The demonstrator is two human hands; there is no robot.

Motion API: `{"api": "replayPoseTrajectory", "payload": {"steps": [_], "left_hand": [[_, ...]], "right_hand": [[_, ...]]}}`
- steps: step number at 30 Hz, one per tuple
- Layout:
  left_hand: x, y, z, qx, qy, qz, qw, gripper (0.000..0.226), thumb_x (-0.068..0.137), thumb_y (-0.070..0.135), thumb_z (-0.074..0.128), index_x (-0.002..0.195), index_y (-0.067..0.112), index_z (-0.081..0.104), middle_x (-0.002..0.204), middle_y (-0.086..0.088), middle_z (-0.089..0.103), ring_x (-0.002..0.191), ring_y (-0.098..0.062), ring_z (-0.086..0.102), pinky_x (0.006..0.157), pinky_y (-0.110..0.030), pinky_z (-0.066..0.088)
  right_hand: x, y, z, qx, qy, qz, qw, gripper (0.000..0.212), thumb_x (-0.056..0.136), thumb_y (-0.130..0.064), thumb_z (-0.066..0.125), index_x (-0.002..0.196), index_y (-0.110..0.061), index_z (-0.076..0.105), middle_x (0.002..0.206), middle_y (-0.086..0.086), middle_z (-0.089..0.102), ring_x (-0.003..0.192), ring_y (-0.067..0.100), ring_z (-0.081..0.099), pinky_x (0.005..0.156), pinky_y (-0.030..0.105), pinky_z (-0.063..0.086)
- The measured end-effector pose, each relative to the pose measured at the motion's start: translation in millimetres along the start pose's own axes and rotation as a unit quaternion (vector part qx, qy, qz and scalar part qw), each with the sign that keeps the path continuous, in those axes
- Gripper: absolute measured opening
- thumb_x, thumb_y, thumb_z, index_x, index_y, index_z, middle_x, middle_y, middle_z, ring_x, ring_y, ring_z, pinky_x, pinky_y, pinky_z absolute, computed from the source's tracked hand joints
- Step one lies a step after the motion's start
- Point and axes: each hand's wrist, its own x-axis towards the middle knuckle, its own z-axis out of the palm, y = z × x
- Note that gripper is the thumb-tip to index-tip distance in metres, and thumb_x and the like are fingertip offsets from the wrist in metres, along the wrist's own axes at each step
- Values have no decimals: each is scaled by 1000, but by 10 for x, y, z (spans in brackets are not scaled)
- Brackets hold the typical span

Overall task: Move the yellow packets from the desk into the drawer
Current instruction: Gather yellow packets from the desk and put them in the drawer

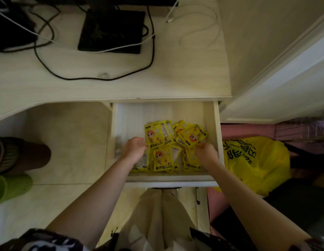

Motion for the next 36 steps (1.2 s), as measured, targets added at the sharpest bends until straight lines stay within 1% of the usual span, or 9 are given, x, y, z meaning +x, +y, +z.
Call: {"api": "replayPoseTrajectory", "payload": {"steps": [3, 6, 9, 12, 15, 17, 25, 33, 36], "left_hand": [[-308, -53, -103, 61, 22, 45, 997, 28, 91, 19, 59, 118, 13, 63, 114, -6, 67, 96, -21, 63, 80, -27, 49], [-613, -173, -216, 79, 59, 73, 992, 28, 91, 20, 58, 117, 13, 63, 117, -4, 67, 103, -21, 63, 82, -24, 45], [-886, -360, -359, 78, 95, 85, 989, 29, 93, 20, 55, 120, 13, 61, 118, -6, 68, 105, -24, 63, 86, -28, 49], [-1159, -617, -486, 56, 139, 85, 985, 29, 92, 19, 55, 120, 12, 60, 113, -9, 69, 103, -26, 64, 86, -35, 51], [-1272, -719, -509, 59, 166, 91, 980, 28, 92, 17, 52, 119, 14, 59, 108, -10, 69, 100, -27, 63, 82, -37, 52], [-1523, -1326, -1001, 18, 246, 41, 968, 29, 92, 17, 50, 120, 16, 58, 106, -10, 69, 101, -27, 62, 81, -39, 52], [-1713, -1972, -1461, 38, 284, -1, 958, 27, 96, 23, 46, 121, 22, 57, 108, -5, 65, 93, -18, 61, 75, -24, 46], [-1828, -2908, -2426, 42, 318, -24, 947, 26, 96, 24, 45, 119, 23, 57, 104, -4, 65, 89, -17, 62, 76, -27, 49], [-1833, -3155, -2774, 43, 333, -32, 941, 25, 96, 25, 45, 119, 23, 56, 104, -2, 65, 92, -16, 61, 77, -25, 48]], "right_hand": [[-217, -93, 58, -69, -27, -59, 995, 15, 91, -8, 38, 85, -10, 52, 71, 3, 53, 60, 16, 47, 52, 26, 37], [-386, -171, 182, -110, -38, -117, 986, 26, 93, -11, 40, 115, -3, 53, 78, 3, 56, 60, 14, 49, 46, 24, 31], [-622, -267, 331, -122, -41, -172, 977, 39, 96, -21, 45, 133, -8, 43, 113, 11, 61, 81, 25, 63, 57, 29, 47], [-868, -383, 523, -165, -46, -234, 957, 40, 97, -25, 46, 134, -11, 42, 129, 12, 55, 106, 30, 59, 80, 38, 52], [-978, -399, 631, -204, -45, -254, 944, 36, 97, -23, 44, 131, -12, 43, 125, 13, 55, 107, 31, 56, 79, 33, 47], [-1431, -733, 1248, -263, -93, -322, 905, 38, 96, -21, 44, 132, -12, 42, 126, 13, 55, 111, 32, 55, 81, 34, 44], [-1880, -974, 1952, -332, -123, -369, 859, 39, 96, -23, 44, 133, -11, 42, 135, 12, 50, 122, 30, 50, 97, 38, 44], [-2412, -1508, 3061, -335, -154, -413, 832, 35, 99, -18, 40, 132, -8, 42, 125, 10, 55, 88, 11, 49, 71, 17, 39], [-2548, -1745, 3404, -334, -157, -431, 823, 38, 99, -19, 40, 136, -8, 41, 127, 10, 55, 86, 11, 44, 62, 13, 33]]}}
